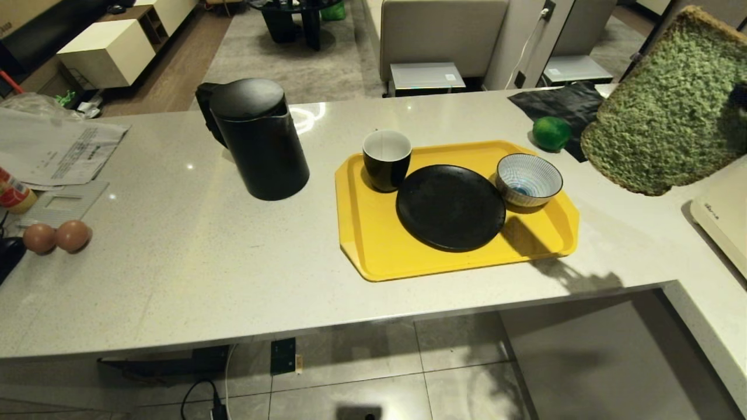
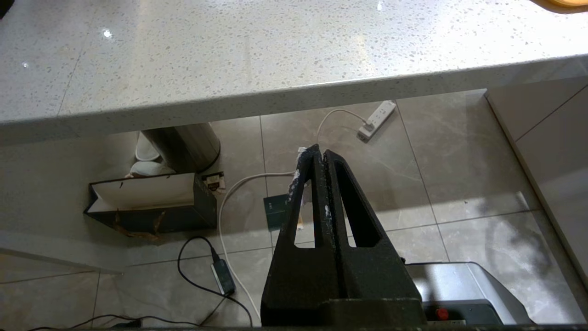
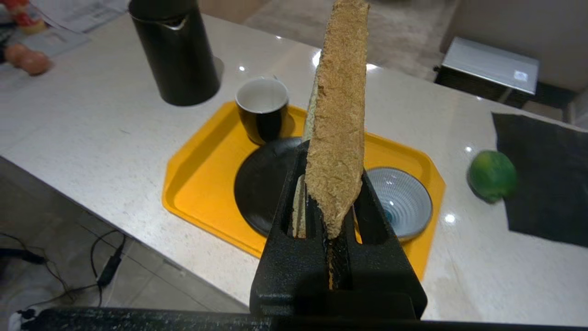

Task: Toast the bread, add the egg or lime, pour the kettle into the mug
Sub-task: Put the baked bread on a plate

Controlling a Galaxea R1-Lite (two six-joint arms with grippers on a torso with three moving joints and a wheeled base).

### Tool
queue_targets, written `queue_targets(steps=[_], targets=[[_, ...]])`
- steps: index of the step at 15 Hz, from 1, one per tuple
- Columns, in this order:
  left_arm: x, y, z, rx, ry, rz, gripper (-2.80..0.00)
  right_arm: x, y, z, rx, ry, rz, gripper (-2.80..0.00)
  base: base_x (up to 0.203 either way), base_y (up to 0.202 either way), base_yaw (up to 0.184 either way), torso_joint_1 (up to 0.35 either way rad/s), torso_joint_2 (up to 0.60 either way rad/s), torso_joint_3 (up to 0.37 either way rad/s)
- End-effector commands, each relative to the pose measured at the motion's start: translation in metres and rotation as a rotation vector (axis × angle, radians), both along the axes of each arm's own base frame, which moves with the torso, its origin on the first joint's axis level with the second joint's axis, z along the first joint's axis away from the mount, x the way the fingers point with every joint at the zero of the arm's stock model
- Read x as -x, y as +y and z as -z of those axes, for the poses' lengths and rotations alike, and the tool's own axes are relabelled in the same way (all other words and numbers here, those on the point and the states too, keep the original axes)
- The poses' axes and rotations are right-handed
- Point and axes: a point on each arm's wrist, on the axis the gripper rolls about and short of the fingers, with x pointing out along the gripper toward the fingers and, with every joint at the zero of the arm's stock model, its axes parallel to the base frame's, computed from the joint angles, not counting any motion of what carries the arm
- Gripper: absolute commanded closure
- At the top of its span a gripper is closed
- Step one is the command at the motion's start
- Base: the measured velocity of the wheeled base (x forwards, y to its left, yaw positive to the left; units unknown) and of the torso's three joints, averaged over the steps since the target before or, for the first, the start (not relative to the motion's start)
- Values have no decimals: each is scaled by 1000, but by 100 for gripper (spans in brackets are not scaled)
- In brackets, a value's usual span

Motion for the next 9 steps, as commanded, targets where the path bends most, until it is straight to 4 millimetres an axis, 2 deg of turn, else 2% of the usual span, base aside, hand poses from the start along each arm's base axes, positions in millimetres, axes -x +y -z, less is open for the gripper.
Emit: queue_targets(steps=[1, 4, 6, 9], targets=[[0, 0, 0, 0, 2, 0, 0, -30, 15, 2, 2, 49, -52, 0, 0, 0, 0, 0, 0, 0], [0, 0, 0, 0, 0, 0, 0, -54, 46, 14, 5, 128, -67, 0, 0, 0, 0, 0, 0, 0], [0, 0, 0, 0, 0, 0, 0, -70, 70, 29, 27, 199, -86, 0, 0, 0, 0, 0, 0, 0], [0, 0, 0, 0, 0, 0, 0, -97, 96, 51, 52, 258, -57, 0, 0, 0, 0, 0, 0, 0]])
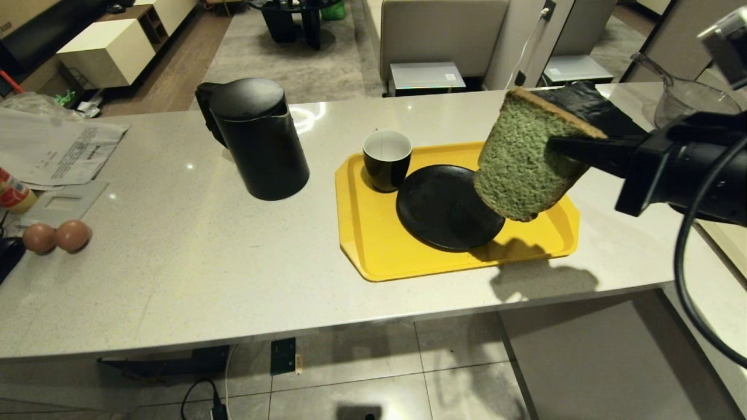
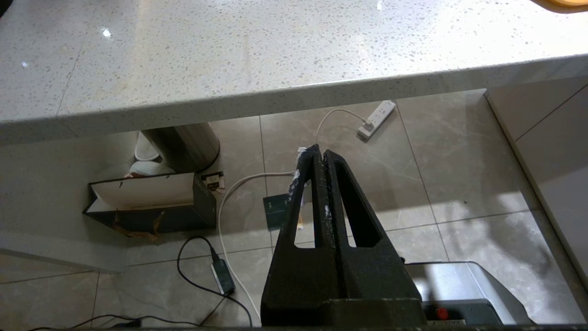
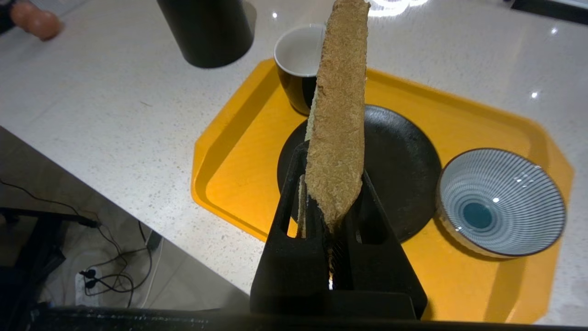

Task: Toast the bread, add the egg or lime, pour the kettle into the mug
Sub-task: Put the baked bread on a plate

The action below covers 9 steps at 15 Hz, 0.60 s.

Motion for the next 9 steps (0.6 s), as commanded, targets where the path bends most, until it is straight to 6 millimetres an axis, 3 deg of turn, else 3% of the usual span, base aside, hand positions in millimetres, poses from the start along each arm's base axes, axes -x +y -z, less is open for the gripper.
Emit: queue_targets(steps=[1, 9], targets=[[0, 0, 0, 0, 0, 0, 0, -31, 24, 24, 27, 50, -5, 0, 0, 0, 0, 0, 0, 0], [0, 0, 0, 0, 0, 0, 0, -62, 46, 37, -6, -37, 3, 0, 0, 0, 0, 0, 0, 0]])
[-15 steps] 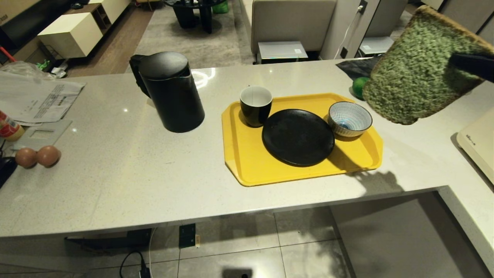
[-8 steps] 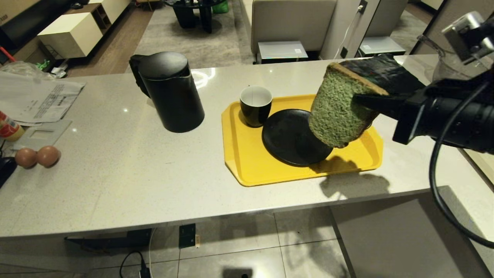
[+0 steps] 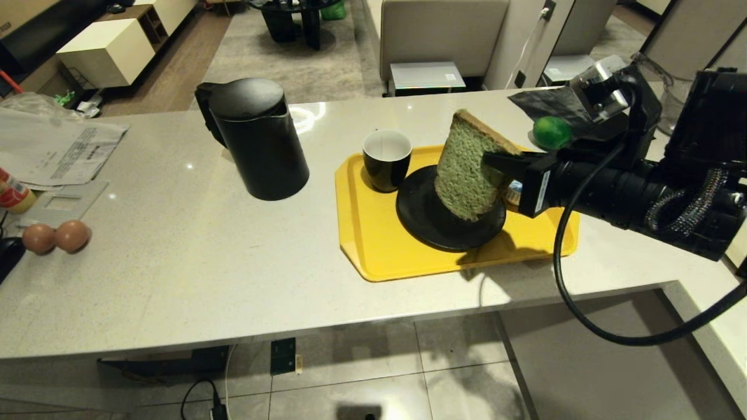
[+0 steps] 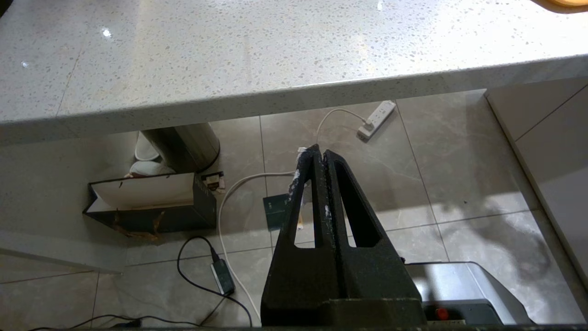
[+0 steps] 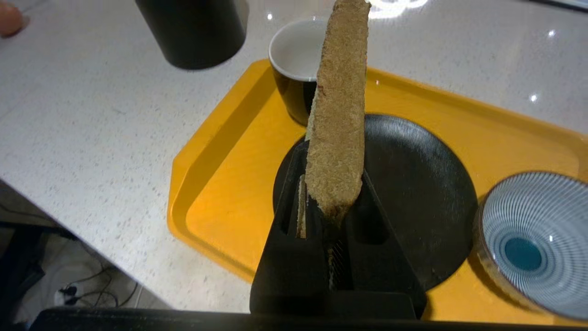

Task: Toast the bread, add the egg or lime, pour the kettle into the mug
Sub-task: Put the baked bread on a plate

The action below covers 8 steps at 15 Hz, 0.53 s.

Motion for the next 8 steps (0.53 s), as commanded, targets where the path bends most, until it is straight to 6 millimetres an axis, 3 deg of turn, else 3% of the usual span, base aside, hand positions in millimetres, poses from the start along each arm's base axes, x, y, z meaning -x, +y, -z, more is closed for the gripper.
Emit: queue_targets(steps=[1, 8], targets=[[0, 0, 0, 0, 1, 0, 0, -15, 9, 10, -8, -30, -4, 0, 0, 0, 0, 0, 0, 0], [0, 0, 0, 0, 0, 0, 0, -36, 11, 22, 31, -48, 23, 0, 0, 0, 0, 0, 0, 0]])
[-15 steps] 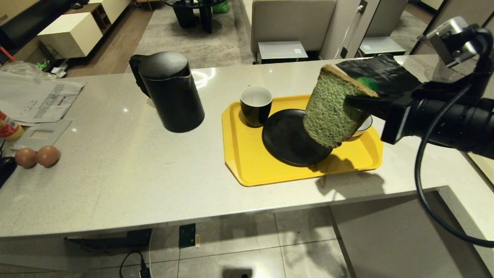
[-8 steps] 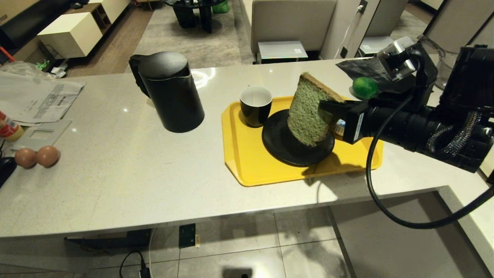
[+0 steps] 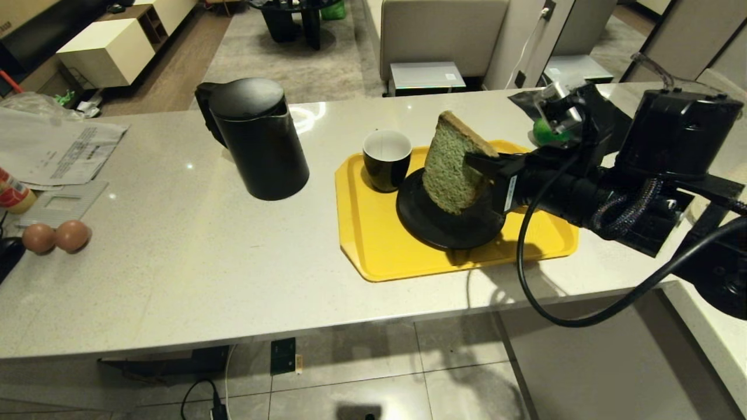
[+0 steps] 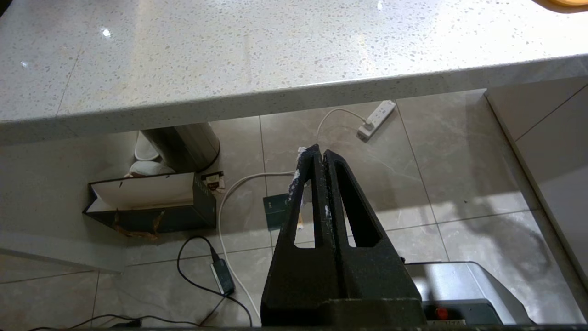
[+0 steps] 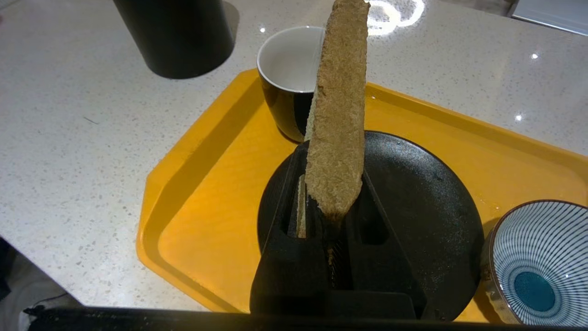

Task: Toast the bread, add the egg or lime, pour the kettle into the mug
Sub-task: Put the baked bread on a plate

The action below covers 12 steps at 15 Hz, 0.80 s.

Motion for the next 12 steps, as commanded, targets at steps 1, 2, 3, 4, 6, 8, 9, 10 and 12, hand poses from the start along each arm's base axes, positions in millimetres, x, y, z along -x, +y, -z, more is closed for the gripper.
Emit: queue_targets(steps=[1, 2, 3, 4, 6, 8, 9, 10, 12], targets=[[0, 0, 0, 0, 0, 0, 0, -12, -2, 9, 29, 8, 22, 0, 0, 0, 0, 0, 0, 0], [0, 0, 0, 0, 0, 0, 0, -12, -2, 9, 32, 10, 22, 0, 0, 0, 0, 0, 0, 0], [0, 0, 0, 0, 0, 0, 0, -13, -2, 11, 34, 14, 23, 0, 0, 0, 0, 0, 0, 0], [0, 0, 0, 0, 1, 0, 0, -15, -1, 15, 39, 24, 23, 0, 0, 0, 0, 0, 0, 0], [0, 0, 0, 0, 0, 0, 0, -12, -2, 23, 49, 52, 16, 0, 0, 0, 0, 0, 0, 0], [0, 0, 0, 0, 0, 0, 0, -11, -2, 29, 53, 65, 11, 0, 0, 0, 0, 0, 0, 0], [0, 0, 0, 0, 1, 0, 0, -10, -2, 31, 48, 57, 2, 0, 0, 0, 0, 0, 0, 0], [0, 0, 0, 0, 0, 0, 0, -10, -2, 32, 43, 46, -7, 0, 0, 0, 0, 0, 0, 0], [0, 0, 0, 0, 0, 0, 0, -7, -1, 29, 30, 24, -41, 0, 0, 0, 0, 0, 0, 0]])
